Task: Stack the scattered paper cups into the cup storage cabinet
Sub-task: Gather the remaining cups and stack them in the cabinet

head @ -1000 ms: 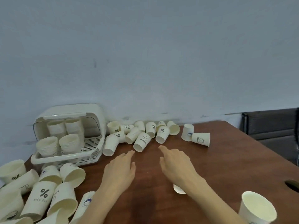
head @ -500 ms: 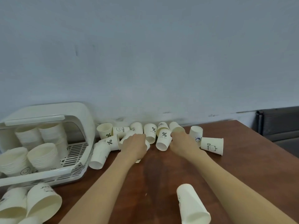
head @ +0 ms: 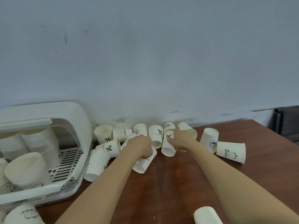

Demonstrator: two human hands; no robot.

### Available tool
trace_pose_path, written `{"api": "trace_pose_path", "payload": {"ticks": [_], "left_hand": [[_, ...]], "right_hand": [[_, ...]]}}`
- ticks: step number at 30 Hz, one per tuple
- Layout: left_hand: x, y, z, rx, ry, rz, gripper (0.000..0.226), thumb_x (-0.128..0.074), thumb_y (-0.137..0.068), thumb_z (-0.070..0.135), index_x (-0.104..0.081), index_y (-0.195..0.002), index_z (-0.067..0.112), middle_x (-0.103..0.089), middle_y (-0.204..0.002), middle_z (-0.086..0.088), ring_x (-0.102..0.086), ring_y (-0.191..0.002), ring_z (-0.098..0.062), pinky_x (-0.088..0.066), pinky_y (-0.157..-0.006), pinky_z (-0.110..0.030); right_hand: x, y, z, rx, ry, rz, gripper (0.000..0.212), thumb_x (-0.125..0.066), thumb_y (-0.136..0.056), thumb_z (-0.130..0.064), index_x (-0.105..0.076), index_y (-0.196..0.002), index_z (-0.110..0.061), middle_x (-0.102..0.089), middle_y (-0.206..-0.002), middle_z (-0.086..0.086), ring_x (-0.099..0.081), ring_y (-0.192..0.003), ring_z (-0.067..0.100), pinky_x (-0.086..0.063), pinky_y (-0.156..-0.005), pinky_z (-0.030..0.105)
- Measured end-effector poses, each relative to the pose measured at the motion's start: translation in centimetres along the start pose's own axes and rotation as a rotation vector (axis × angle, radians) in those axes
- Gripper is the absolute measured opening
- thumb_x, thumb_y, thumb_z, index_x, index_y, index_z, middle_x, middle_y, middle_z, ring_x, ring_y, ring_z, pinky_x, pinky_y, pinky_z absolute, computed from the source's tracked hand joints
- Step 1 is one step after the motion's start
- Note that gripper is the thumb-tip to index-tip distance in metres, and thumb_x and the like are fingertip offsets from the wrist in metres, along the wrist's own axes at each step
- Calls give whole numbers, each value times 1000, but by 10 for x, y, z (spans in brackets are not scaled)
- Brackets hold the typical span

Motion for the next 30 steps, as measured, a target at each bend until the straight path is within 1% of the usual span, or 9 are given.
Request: {"api": "trace_pose_path", "payload": {"ticks": [3, 5, 9, 12, 15, 20, 23, 26, 30], "left_hand": [[2, 1, -4, -17, 9, 22, 29, -45, -87, 19, -57, -113, 14, -60, -109, -8, -56, -102, -28, -40, -68, -33], [4, 4, -7, -25, 31, 39, 25, -46, -86, 18, -58, -107, 13, -60, -105, -8, -56, -97, -27, -40, -67, -32], [9, 16, -10, -39, 82, 53, 4, -45, -83, 17, -48, -84, 15, -60, -98, -8, -51, -83, -25, -39, -64, -32], [17, 33, -11, -41, 80, 75, 14, -45, -85, 19, -55, -93, 13, -60, -104, -7, -54, -93, -26, -42, -67, -33], [28, 55, -13, -33, 103, 114, 20, -46, -89, 25, -58, -101, 15, -60, -109, -6, -58, -100, -27, -48, -78, -35], [43, 103, -18, 4, 196, 222, 19, -43, -91, 23, -58, -102, 16, -61, -108, -7, -58, -99, -28, -47, -78, -36], [51, 131, -23, 32, 242, 287, 21, -41, -91, 23, -59, -99, 15, -62, -104, -7, -58, -94, -27, -46, -73, -36], [62, 160, -27, 31, 269, 343, 21, -39, -92, 24, -57, -95, 14, -63, -99, -6, -57, -93, -27, -41, -67, -34], [78, 198, -38, 24, 294, 420, 22, -38, -93, 23, -58, -96, 14, -62, -99, -5, -58, -91, -25, -41, -66, -33]], "right_hand": [[-1, -2, -1, -18, -143, -81, 33, -44, -95, -26, -57, -85, 2, -66, -68, 13, -61, -56, 28, -61, -64, 38], [-3, 2, -1, -18, -191, -83, 28, -48, -91, -24, -54, -77, -1, -64, -64, 13, -58, -53, 28, -59, -61, 35], [1, 17, -1, 0, -235, -53, 17, -54, -81, -18, -51, -86, -2, -63, -66, 16, -53, -48, 25, -50, -50, 29], [5, 33, -6, 34, -117, -7, 3, -50, -84, -11, -49, -87, -11, -67, -87, 18, -56, -64, 26, -44, -50, 26], [9, 50, -15, 74, -21, 38, 11, -45, -89, -9, -54, -94, -11, -62, -81, 5, -53, -69, 19, -38, -49, 22], [18, 96, -35, 165, -55, 172, 20, -47, -87, -8, -63, -100, -6, -55, -70, 0, -60, -74, 21, -52, -69, 31], [25, 127, -46, 201, -16, 219, 21, -48, -89, -10, -66, -98, -7, -51, -68, -2, -55, -71, 20, -46, -61, 28], [32, 153, -57, 242, 59, 275, 22, -48, -90, -16, -67, -100, -11, -58, -83, 3, -53, -73, 20, -31, -50, 22], [42, 182, -75, 284, 134, 352, 25, -45, -91, -21, -66, -103, -19, -64, -100, 3, -56, -89, 20, -28, -52, 23]]}}
Point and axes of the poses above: each hand's wrist, its own y-axis away from the middle knuckle, its own x-axis out of the back of the hand, z = x × y, the point moved 2 cm from there along -y, towards the middle knuckle
